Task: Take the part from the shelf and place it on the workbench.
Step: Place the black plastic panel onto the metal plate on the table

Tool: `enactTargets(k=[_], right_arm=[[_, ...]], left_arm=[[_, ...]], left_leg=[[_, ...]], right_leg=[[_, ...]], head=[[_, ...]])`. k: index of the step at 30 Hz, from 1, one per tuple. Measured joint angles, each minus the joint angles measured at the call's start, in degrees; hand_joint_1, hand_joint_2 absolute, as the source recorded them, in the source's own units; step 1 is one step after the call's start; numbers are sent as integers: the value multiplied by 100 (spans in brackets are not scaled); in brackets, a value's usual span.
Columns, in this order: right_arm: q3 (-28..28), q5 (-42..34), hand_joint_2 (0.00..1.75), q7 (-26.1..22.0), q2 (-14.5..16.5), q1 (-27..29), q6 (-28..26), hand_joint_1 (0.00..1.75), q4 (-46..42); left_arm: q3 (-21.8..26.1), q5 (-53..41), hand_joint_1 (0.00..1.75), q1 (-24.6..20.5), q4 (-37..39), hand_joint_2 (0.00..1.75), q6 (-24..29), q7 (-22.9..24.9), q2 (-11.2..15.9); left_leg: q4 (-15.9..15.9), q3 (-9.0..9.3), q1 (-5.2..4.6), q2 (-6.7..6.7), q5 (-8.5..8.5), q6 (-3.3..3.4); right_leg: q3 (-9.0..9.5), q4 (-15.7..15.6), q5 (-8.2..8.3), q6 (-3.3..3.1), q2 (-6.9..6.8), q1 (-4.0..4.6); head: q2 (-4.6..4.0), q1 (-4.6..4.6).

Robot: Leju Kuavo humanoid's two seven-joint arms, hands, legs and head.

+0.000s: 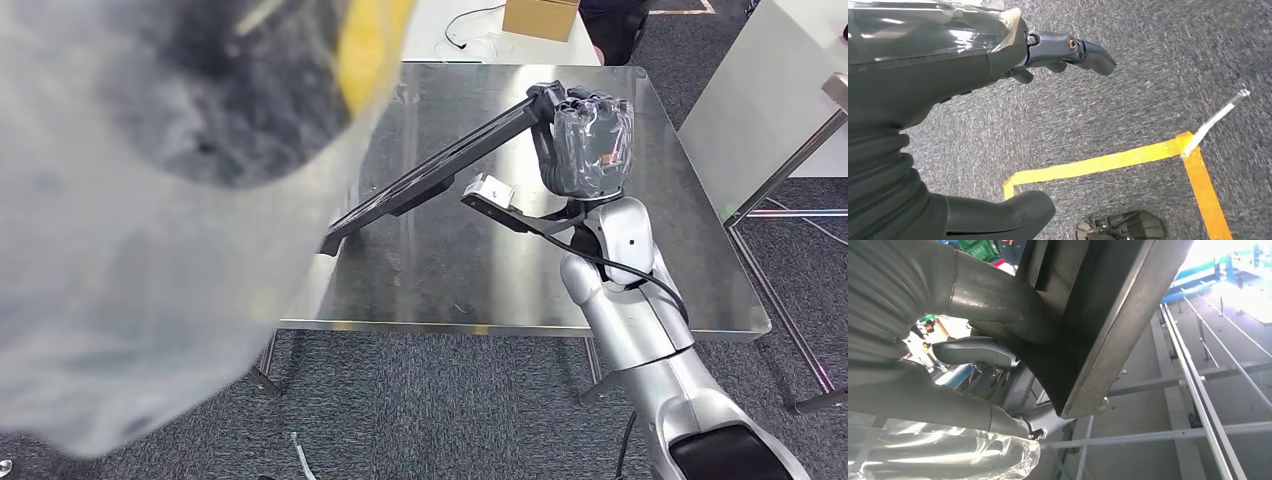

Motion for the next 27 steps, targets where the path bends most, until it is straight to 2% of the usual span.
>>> enactTargets(k=[1, 2, 4, 5, 6, 7, 9, 10, 11, 12, 15, 16, 17, 19, 20, 21, 22, 24, 25, 26, 27], right_arm=[[0, 17, 175, 10, -1, -3, 8, 175, 14], [1, 31, 175, 17, 0, -3, 11, 175, 30], [2, 44, 175, 25, 1, -3, 13, 175, 73], [2, 46, 175, 26, 1, 0, 14, 175, 100], [2, 46, 175, 27, 0, 2, 14, 175, 128], [2, 45, 175, 27, -1, 3, 14, 175, 156], [1, 38, 175, 30, -2, -7, 17, 175, 208], [0, 34, 175, 30, -3, -27, 22, 175, 236], [-1, 31, 175, 31, -4, -55, 31, 175, 270], [-1, 29, 175, 32, -4, -84, 40, 175, 310], [-1, 29, 175, 39, -4, -142, 54, 175, 414], [0, 29, 175, 40, -4, -158, 54, 175, 439], [-2, 28, 175, 42, -5, -173, 54, 175, 463], [-1, 28, 175, 44, -14, -187, 54, 175, 522], [-1, 28, 175, 45, -19, -183, 55, 175, 555], [0, 29, 175, 48, -22, -179, 58, 175, 589], [2, 31, 175, 54, -23, -180, 66, 175, 621], [4, 49, 175, 100, -14, -217, 101, 175, 722], [9, 69, 175, 139, -3, -264, 126, 175, 804], [14, 105, 175, 196, 17, -321, 160, 175, 915], [20, 158, 175, 265, 42, -380, 198, 175, 1048]], left_arm=[[-5, -6, 0, -4, -4, 175, -2, 2, 2], [-12, -8, 0, -5, -7, 175, -5, 4, 3], [-28, -8, 0, 1, -8, 175, -10, 8, 3], [-36, -8, 0, 6, -8, 175, -12, 12, 4], [-43, -8, 0, 10, -8, 175, -14, 16, 4], [-48, -8, 0, 12, -8, 175, -15, 20, 5], [-54, -7, 0, 10, -9, 175, -19, 21, 11], [-57, -7, 0, 7, -9, 175, -25, 21, 14], [-61, -7, 0, 3, -12, 175, -36, 22, 16], [-65, -7, 0, 0, -14, 175, -47, 24, 17], [-80, -8, 0, -2, -26, 175, -63, 30, 16], [-86, -7, 0, -5, -30, 175, -63, 31, 15], [-90, -8, 0, -8, -33, 175, -63, 32, 14], [-94, -7, 0, -9, -34, 175, -63, 34, 13], [-95, -7, 0, -5, -34, 175, -63, 35, 11], [-95, -7, 0, 0, -34, 175, -64, 37, 11], [-95, -7, 0, 3, -34, 175, -64, 39, 11], [-95, -5, 0, 1, -34, 175, -68, 48, 9], [-96, -3, 0, -3, -34, 175, -72, 56, 6], [-97, 0, 0, -6, -34, 175, -77, 67, 4], [-99, 4, 0, -8, -34, 175, -81, 79, 3]], left_leg=[[175, -79, 10, 10, -95, -34], [472, -232, 27, 24, -227, -67], [1244, -682, 62, 50, -499, -123], [1513, -876, 76, 58, -539, -139], [1581, -976, 85, 65, -470, -147], [1418, -955, 93, 72, -290, -146], [644, -636, 106, 95, 179, -125], [291, -460, 100, 101, 314, -110], [73, -347, 88, 102, 365, -90], [-3, -301, 67, 97, 339, -64], [-53, -247, 45, 71, 315, 55], [-80, -210, 52, 68, 314, 100], [-104, -171, 60, 65, 310, 142], [-110, -125, 47, 57, 269, 203], [-109, -103, 39, 51, 245, 218], [-108, -76, 30, 43, 218, 225], [-107, -39, 25, 32, 189, 224], [-105, 48, 22, 9, 120, 198], [-91, 77, 6, -2, 77, 173], [-82, 95, -9, -8, 40, 147], [-76, 101, -22, -14, 11, 120]], right_leg=[[35, -9, -14, -39, -2, -26], [67, -13, -33, -71, -5, -36], [107, -11, -72, -114, -7, -33], [125, -10, -92, -120, -6, -31], [148, -10, -114, -118, -4, -32], [181, -9, -141, -106, -1, -36], [264, -11, -204, -63, 4, -40], [290, -9, -236, -32, 8, -22], [302, -12, -259, 2, 11, -7], [306, -21, -275, 38, 13, 7], [314, -28, -323, 139, 6, 10], [255, 101, -386, 148, 1, 11], [115, 371, -490, 139, -2, 17], [-368, 1217, -748, 99, -2, 25], [-610, 1576, -821, 99, -2, 30], [-763, 1744, -810, 118, -2, 34], [-787, 1657, -695, 152, -2, 34], [-504, 872, -263, 222, -4, 34], [-320, 442, -62, 223, -3, 45], [-184, 138, 67, 197, -2, 55], [-117, -4, 118, 154, -1, 68]], head=[[0, -3], [0, -7], [0, -10], [0, -10], [0, -10], [0, -10], [0, -8], [0, -7], [0, -5], [0, -4], [0, 1], [0, 4], [0, 8], [0, 13], [0, 13], [0, 13], [0, 13], [0, 15], [0, 16], [0, 15], [0, 13]])
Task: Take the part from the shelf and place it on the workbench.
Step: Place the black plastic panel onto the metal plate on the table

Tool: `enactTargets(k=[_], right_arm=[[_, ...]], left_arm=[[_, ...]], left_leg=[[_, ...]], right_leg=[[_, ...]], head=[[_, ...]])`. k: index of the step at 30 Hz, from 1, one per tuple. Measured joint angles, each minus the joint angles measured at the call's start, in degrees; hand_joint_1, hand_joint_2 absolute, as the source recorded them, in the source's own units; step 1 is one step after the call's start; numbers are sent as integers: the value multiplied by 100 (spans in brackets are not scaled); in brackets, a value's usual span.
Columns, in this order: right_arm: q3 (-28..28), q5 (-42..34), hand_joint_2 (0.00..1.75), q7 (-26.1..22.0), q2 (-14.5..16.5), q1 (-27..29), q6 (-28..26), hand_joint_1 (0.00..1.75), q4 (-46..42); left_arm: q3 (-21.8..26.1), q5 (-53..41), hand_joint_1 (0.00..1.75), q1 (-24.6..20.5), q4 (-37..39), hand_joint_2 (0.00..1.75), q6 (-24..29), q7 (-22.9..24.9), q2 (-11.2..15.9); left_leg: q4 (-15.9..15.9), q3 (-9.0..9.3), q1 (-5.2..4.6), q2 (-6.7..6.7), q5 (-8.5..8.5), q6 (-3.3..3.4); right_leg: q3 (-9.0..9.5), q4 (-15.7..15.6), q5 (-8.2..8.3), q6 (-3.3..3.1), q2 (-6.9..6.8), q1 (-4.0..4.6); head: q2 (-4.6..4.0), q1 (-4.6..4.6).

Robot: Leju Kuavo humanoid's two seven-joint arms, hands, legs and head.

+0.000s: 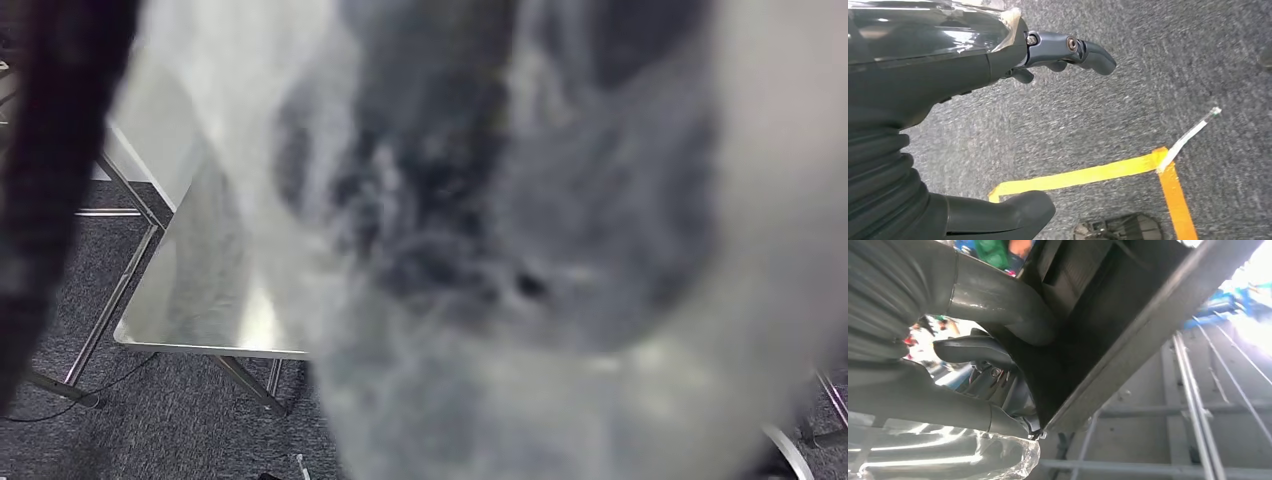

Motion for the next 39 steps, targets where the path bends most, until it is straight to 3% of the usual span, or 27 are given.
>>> enactTargets(k=[3, 5, 7, 9, 10, 11, 13, 15, 18, 26, 30, 39], right_arm=[[8, 210, 175, 250, 73, -129, 116, 175, 428], [4, 332, 175, 398, 112, -182, 156, 175, 708], [-10, 408, 175, 517, 138, -197, 151, 175, 1014], [-61, 440, 175, 630, 151, -166, 93, 175, 1352], [-104, 446, 175, 687, 155, -139, 54, 175, 1507], [-160, 448, 175, 743, 157, -107, 13, 175, 1651], [-287, 441, 175, 841, 153, -40, -55, 175, 1875], [-419, 425, 175, 908, 136, 15, -107, 175, 2037], [-588, 418, 175, 944, 92, 112, -134, 175, 2177], [-970, 313, 175, 867, 53, 354, -108, 175, 2439], [-1156, 182, 175, 803, 52, 495, -178, 175, 2675], [-1464, 28, 175, 746, 15, 772, -314, 175, 3106]], left_arm=[[-18, 7, 0, -7, -3, 175, -8, 36, 6], [-35, 3, 0, -17, -7, 175, -8, 54, 9], [-46, -2, 0, -21, -7, 175, -9, 83, 9], [-50, -4, 0, -18, -7, 175, -13, 123, 10], [-51, -4, 0, -17, -7, 175, -14, 137, 11], [-52, -4, 0, -16, -8, 175, -15, 147, 13], [-54, 6, 0, -19, -8, 175, -15, 154, 21], [-55, 26, 0, -23, -8, 175, -14, 155, 25], [-55, 44, 0, -17, -9, 175, -7, 158, 20], [-81, 84, 0, -17, -9, 175, 49, 161, 16], [-90, 105, 0, -17, -9, 175, 130, 161, 19], [-68, 307, 0, -7, -9, 175, 194, 144, 22]], left_leg=[[14, 22, 1, 2, -72, -78], [324, -109, 18, 22, -247, -150], [1043, -500, 52, 51, -543, -217], [1581, -889, 84, 68, -639, -256], [1554, -945, 97, 76, -523, -264], [1300, -875, 109, 83, -307, -265], [509, -530, 121, 94, 119, -250], [58, -296, 109, 86, 257, -209], [7, -257, 65, 68, 246, -157], [11, -247, 21, 59, 221, -52], [13, -245, 8, 58, 221, -40], [12, -238, 20, 62, 222, -38]], right_leg=[[58, -42, -14, -120, 2, -23], [124, -61, -39, -183, -1, -80], [169, -61, -80, -238, -3, -90], [194, -59, -113, -262, -1, -89], [213, -58, -131, -255, 2, -94], [241, -57, -153, -239, 5, -100], [302, -56, -204, -182, 10, -97], [320, -48, -243, -142, 9, -53], [329, -61, -262, -147, 2, -22], [380, -149, -238, -90, -5, -49], [382, -151, -237, -24, -6, -61], [386, -149, -237, -24, -4, -52]], head=[[0, -5], [0, -10], [0, -15], [0, -15], [0, -16], [0, -16], [0, -15], [0, -9], [0, -5], [0, -6], [0, -6], [0, -6]])
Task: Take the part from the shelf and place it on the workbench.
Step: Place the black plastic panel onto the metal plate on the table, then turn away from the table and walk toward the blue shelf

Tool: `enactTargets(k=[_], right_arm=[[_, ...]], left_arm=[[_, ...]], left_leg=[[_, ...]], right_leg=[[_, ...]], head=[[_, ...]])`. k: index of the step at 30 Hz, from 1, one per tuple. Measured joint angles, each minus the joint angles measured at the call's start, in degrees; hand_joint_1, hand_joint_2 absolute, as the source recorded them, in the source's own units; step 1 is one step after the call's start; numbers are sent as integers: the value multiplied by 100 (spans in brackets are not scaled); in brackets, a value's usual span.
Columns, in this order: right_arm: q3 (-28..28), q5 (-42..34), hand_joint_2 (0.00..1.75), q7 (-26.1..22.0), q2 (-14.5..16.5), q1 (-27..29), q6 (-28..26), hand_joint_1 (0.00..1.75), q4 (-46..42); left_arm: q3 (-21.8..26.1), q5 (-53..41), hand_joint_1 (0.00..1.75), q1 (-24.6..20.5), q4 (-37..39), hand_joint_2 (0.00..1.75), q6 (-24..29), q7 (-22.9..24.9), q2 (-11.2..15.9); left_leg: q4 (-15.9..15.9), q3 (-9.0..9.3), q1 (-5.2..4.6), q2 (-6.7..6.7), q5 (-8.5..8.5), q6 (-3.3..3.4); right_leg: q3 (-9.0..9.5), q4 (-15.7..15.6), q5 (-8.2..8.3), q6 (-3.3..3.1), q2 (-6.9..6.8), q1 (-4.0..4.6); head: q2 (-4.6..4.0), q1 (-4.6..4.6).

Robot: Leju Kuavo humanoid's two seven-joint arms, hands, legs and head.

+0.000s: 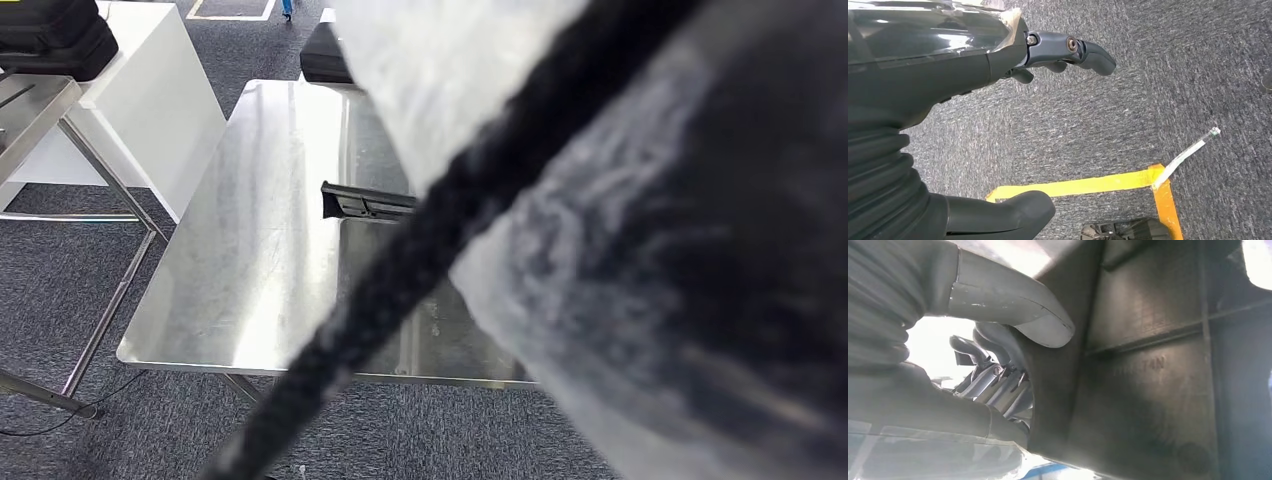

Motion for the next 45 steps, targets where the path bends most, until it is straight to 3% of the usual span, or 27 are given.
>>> enactTargets(k=[5, 8, 9, 12, 27, 32, 37, 45], right_arm=[[-60, -8, 175, -57, -69, 68, -38, 175, 141], [-103, -36, 44, -118, -110, 91, -109, 44, 220], [-116, -43, 0, -139, -126, 106, -127, 0, 246], [-139, -49, 0, -190, -169, 161, -149, 0, 320], [-120, -48, 0, -582, -273, 86, -354, 0, 486], [-115, -619, 0, -1017, -439, 5, -623, 0, 287], [-197, -1391, 0, -1331, -764, 7, -697, 0, -569], [-965, -2354, 0, -1743, -1670, 441, -701, 0, -2334]], left_arm=[[89, 237, 0, 20, 1, 175, 11, -100, 0], [214, 467, 0, 42, 2, 175, 60, -279, -1], [268, 542, 0, 49, 2, 131, 83, -324, 0], [413, 681, 0, 83, 2, 0, 160, -374, 3], [467, 580, 0, 122, 15, 0, 113, -419, 25], [463, 570, 0, 136, 19, 0, 0, -460, 30], [456, 538, 0, 148, 20, 0, -50, -457, 29], [466, 701, 0, 218, 22, 0, 63, -529, 35]], left_leg=[[0, 2, 0, 1, 0, 0], [0, 2, -1, -1, 0, 0], [0, 2, -1, -1, 0, 0], [0, -2, -1, -1, 0, 0], [-1, -6, 1, 0, 0, 0], [-1, -7, -1, -1, 0, 1], [0, -7, -2, -5, 0, 1], [1, -12, -6, -11, -9, 13]], right_leg=[[4, 0, 0, 0, 0, 0], [5, 0, 0, 0, 0, 0], [6, 0, 0, 0, 0, 0], [6, 0, 1, 1, 0, 0], [3, 2, 1, 2, 1, 2], [5, 2, 1, 2, 0, 1], [2, 1, 1, 2, -3, 0], [1, -1, -9, 18, -8, -1]], head=[[0, 1], [0, 1], [0, 1], [0, 0], [0, 0], [0, 0], [0, -1], [0, 0]])
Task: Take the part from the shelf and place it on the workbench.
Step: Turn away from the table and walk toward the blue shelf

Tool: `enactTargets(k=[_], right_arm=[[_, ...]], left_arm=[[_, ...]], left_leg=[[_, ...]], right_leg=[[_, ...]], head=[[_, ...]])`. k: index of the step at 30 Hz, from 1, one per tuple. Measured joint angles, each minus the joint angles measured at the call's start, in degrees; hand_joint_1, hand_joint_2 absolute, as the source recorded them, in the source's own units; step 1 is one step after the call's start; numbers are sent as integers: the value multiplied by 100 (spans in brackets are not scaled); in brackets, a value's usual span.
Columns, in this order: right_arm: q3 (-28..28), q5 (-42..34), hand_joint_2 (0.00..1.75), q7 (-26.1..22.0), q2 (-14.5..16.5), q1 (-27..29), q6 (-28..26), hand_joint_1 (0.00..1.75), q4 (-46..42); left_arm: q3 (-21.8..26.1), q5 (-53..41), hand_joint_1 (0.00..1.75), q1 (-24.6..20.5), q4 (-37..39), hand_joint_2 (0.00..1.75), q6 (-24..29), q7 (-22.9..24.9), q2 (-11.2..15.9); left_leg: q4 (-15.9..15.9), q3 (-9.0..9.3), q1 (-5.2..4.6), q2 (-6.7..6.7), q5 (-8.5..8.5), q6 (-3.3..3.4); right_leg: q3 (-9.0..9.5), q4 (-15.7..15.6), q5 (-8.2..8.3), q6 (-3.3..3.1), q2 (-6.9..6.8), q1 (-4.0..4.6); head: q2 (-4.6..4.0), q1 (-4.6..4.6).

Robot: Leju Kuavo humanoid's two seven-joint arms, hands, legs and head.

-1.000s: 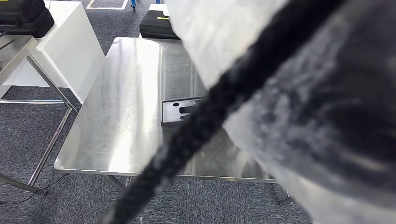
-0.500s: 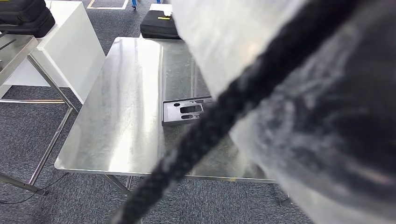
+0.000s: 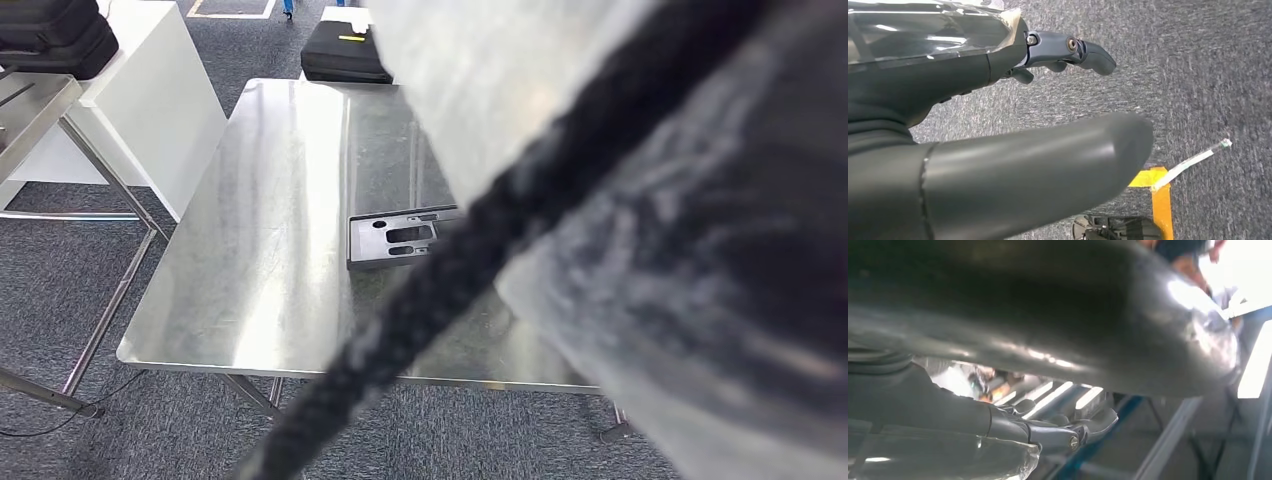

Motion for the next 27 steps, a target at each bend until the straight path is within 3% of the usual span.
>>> enactTargets(k=[6, 9, 12, 19, 27], right_arm=[[-722, -758, 0, -157, -591, 519, 0, 0, -319], [-979, -957, 0, -164, -685, 770, 7, 0, -370], [-1312, -1616, 0, -63, -711, 1186, 35, 0, -403], [-2293, -2713, 0, -353, -500, 2239, 110, 0, -162], [-3203, -3008, 0, -788, 102, 2713, 290, 0, 933]], left_arm=[[50, 104, 0, 56, 11, 0, 13, -101, 8], [55, 104, 0, 70, 14, 0, 37, -122, 11], [57, 112, 0, 75, 16, 0, 97, -192, 9], [81, 149, 0, 118, 48, 0, 107, -290, 7], [104, 204, 0, 119, 55, 0, 104, -310, 3]], left_leg=[[0, -2, -2, -14, -6, 4], [0, 2, -2, -9, -12, 3], [0, 18, 3, -27, -20, 13], [0, 30, -2, -56, -36, 18], [-1, 40, -3, -53, -53, 14]], right_leg=[[4, -2, -2, 4, -7, 0], [1, -3, -3, 4, -3, 0], [-2, -6, -24, 27, -24, 1], [45, -6, -45, 52, -55, -2], [49, -6, -55, 42, -50, -3]], head=[[0, 0], [0, -1], [0, 0], [0, -3], [0, -3]])
